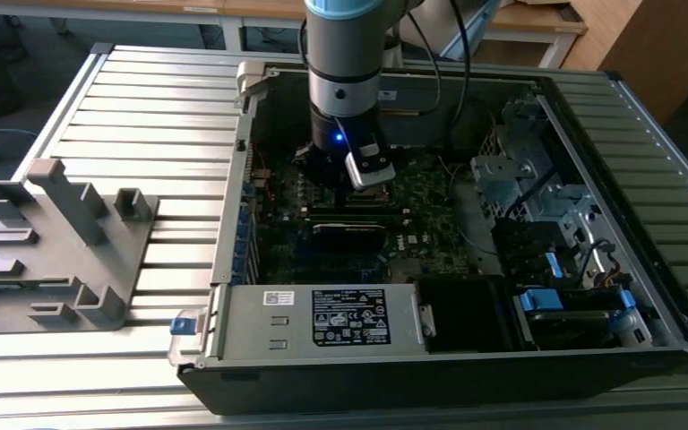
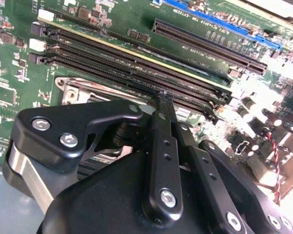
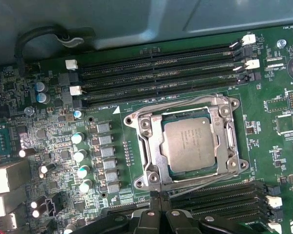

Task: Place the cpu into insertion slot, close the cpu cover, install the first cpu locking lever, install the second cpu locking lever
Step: 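Install the second cpu locking lever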

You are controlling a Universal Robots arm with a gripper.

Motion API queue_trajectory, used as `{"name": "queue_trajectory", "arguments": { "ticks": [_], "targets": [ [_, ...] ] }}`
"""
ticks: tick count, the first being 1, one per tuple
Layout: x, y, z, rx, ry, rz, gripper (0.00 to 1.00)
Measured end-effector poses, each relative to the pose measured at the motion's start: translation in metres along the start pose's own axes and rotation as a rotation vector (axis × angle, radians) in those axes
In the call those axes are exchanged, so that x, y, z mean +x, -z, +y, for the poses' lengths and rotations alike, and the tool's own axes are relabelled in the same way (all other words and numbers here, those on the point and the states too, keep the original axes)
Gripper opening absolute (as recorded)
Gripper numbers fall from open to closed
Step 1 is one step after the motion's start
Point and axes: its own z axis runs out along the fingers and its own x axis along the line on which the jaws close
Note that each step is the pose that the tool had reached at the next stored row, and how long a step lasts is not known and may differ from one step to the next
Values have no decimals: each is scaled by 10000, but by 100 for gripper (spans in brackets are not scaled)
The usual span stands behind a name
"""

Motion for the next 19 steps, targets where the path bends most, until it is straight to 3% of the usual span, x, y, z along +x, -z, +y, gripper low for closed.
{"name": "queue_trajectory", "arguments": {
  "ticks": [3,13,19],
  "targets": [
    [8,-3,-1,-88,-4,15,10],
    [36,-33,-5,-228,-11,41,10],
    [49,-46,-7,-352,-16,63,10]
  ]
}}
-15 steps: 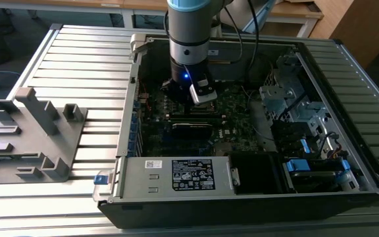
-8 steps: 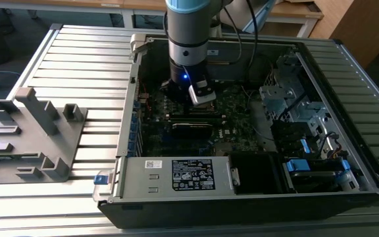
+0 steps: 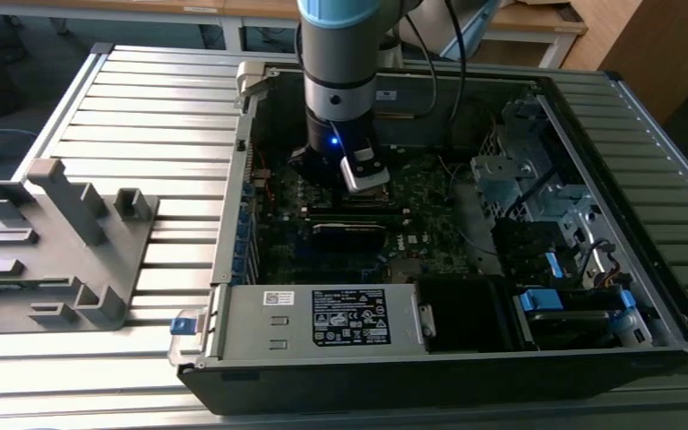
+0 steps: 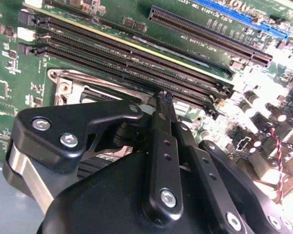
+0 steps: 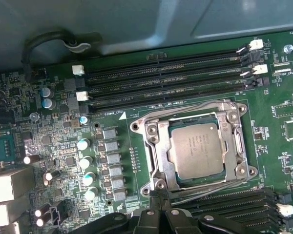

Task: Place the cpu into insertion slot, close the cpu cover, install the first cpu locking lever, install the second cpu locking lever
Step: 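Install the second cpu locking lever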

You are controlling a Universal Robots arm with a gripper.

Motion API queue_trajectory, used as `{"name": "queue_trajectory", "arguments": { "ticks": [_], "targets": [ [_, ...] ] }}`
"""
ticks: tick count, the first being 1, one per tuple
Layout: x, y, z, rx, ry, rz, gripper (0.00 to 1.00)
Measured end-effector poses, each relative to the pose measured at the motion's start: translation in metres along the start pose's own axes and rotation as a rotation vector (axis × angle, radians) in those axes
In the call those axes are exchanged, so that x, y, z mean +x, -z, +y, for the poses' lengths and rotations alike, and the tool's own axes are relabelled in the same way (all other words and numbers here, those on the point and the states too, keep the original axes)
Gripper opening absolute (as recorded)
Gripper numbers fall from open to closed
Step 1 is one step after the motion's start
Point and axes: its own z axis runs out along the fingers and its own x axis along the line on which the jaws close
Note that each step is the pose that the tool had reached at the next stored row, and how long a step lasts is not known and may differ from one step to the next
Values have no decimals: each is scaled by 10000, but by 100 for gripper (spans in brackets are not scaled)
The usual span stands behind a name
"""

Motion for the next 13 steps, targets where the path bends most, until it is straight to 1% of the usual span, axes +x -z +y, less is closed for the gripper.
{"name": "queue_trajectory", "arguments": {
  "ticks": [4,7,8,10,12,13],
  "targets": [
    [0,2,0,-24,-1,1,10],
    [-4,75,2,-21,-2,1,10],
    [-4,89,2,-20,-2,2,10],
    [-4,93,2,-22,-2,1,10],
    [-6,94,-4,-54,-1,4,10],
    [-7,94,-11,-58,-1,4,10]
  ]
}}
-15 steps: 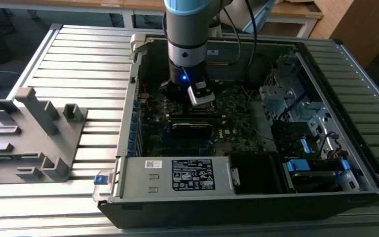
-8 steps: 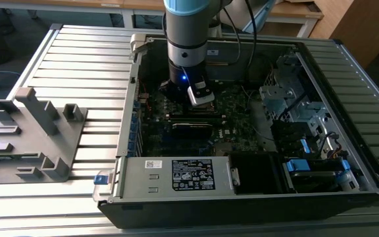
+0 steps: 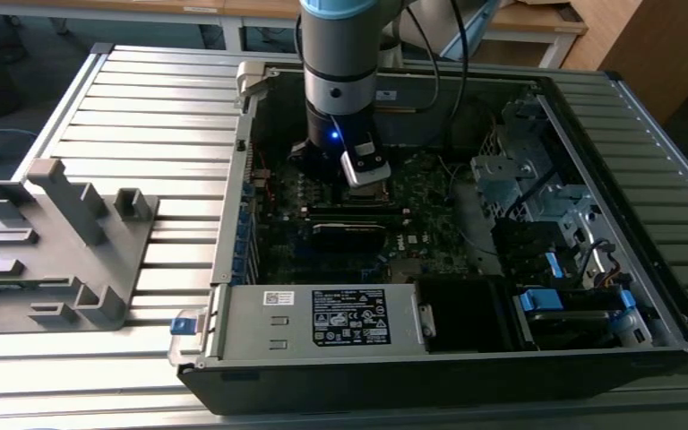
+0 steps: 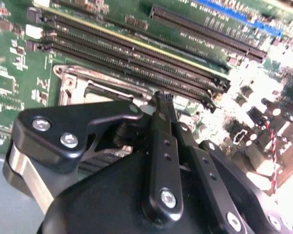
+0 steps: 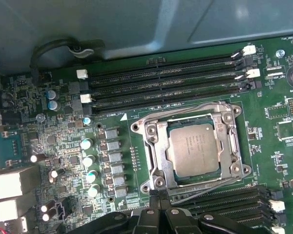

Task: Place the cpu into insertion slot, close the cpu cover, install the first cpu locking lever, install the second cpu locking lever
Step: 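Install the second cpu locking lever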

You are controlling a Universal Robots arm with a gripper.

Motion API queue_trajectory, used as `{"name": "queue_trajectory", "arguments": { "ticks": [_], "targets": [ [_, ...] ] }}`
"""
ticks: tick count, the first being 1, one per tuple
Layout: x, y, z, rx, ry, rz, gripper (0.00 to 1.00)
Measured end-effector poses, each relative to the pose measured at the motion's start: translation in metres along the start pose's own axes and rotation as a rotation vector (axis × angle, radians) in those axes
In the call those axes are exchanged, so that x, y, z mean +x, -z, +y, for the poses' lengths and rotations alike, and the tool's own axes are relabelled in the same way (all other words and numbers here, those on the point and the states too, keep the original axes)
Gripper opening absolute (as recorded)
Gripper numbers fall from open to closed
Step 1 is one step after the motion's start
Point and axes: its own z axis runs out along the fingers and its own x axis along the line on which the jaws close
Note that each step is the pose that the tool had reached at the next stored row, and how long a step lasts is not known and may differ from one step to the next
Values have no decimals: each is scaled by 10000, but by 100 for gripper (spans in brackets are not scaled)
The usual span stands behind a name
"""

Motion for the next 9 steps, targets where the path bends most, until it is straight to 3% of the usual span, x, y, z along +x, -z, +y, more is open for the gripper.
{"name": "queue_trajectory", "arguments": {
  "ticks": [6,8,9],
  "targets": [
    [-6,1,-36,-2,1,2,10],
    [-7,1,-41,-73,0,15,10],
    [-7,1,-43,-147,-2,28,10]
  ]
}}
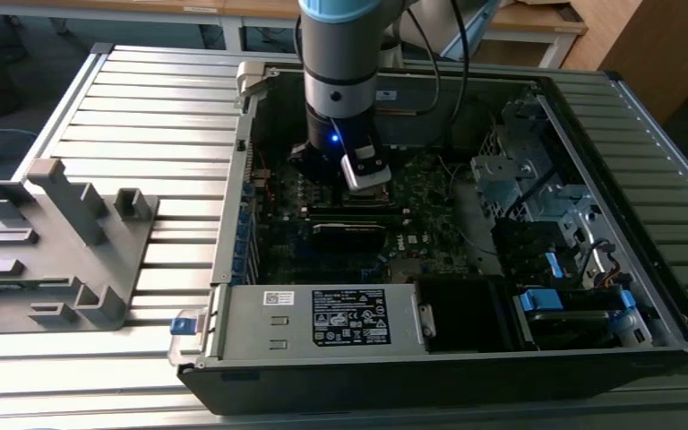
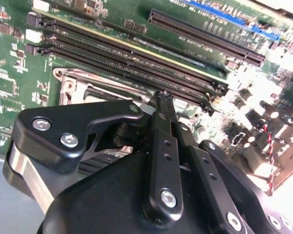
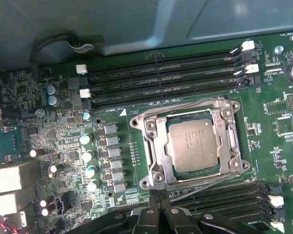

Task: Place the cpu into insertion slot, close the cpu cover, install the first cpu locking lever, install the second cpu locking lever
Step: 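Install the second cpu locking lever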

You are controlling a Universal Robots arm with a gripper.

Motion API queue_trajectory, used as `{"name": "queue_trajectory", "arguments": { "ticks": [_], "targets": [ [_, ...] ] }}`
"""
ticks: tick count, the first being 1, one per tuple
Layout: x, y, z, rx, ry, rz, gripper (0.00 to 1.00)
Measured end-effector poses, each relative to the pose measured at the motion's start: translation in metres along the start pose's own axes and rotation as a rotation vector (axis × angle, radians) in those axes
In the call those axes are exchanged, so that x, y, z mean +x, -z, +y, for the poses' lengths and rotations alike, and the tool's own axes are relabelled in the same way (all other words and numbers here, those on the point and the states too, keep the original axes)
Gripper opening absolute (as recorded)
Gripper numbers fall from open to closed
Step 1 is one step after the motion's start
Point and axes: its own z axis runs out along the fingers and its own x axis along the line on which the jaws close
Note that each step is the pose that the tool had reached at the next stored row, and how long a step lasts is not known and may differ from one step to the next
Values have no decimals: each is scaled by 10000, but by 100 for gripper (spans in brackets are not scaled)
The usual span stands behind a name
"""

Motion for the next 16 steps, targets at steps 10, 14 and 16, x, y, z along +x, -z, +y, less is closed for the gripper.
{"name": "queue_trajectory", "arguments": {
  "ticks": [10,14,16],
  "targets": [
    [-4,-19,-23,-308,-4,17,10],
    [-7,-26,-44,-373,-6,1,10],
    [-8,-25,-59,-375,-6,-7,10]
  ]
}}
